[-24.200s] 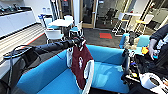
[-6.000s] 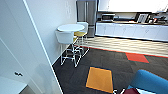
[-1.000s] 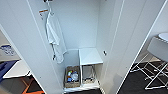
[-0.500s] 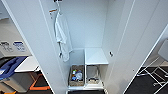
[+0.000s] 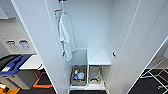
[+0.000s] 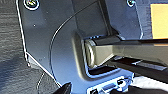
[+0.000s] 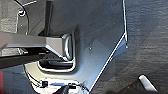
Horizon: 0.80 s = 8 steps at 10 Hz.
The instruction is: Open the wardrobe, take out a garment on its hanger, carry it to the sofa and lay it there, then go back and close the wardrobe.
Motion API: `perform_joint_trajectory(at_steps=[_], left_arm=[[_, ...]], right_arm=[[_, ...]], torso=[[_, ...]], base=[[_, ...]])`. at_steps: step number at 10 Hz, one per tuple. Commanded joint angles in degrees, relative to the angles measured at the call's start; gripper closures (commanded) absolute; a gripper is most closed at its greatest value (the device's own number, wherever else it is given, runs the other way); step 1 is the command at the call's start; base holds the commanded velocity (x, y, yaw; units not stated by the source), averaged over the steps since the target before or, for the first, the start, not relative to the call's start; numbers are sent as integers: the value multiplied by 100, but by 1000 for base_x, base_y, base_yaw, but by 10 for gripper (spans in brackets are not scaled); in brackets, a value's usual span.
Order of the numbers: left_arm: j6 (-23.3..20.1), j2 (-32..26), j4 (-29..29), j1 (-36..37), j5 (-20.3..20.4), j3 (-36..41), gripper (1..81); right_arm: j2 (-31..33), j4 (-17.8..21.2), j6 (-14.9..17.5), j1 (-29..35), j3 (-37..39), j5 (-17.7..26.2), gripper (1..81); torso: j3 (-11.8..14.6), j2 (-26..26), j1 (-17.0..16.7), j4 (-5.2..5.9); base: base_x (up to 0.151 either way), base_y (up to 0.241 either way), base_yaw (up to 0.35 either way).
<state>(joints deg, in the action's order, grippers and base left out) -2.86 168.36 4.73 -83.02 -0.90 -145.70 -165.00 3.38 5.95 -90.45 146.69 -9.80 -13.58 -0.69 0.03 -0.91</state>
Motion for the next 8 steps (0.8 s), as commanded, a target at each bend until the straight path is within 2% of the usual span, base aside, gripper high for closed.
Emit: perform_joint_trajectory(at_steps=[1, 8], left_arm=[[-4, -31, 37, 132, -376, 24, 10], [67, 13, -69, 123, -367, -108, 10]], right_arm=[[87, -39, 3, 58, -10, 365, 10], [-176, 31, -24, 128, 175, 426, 10]], torso=[[0, 0, 0, 0], [0, -2, -3, 0]], base=[[-150, 0, 0], [0, 0, 0]])
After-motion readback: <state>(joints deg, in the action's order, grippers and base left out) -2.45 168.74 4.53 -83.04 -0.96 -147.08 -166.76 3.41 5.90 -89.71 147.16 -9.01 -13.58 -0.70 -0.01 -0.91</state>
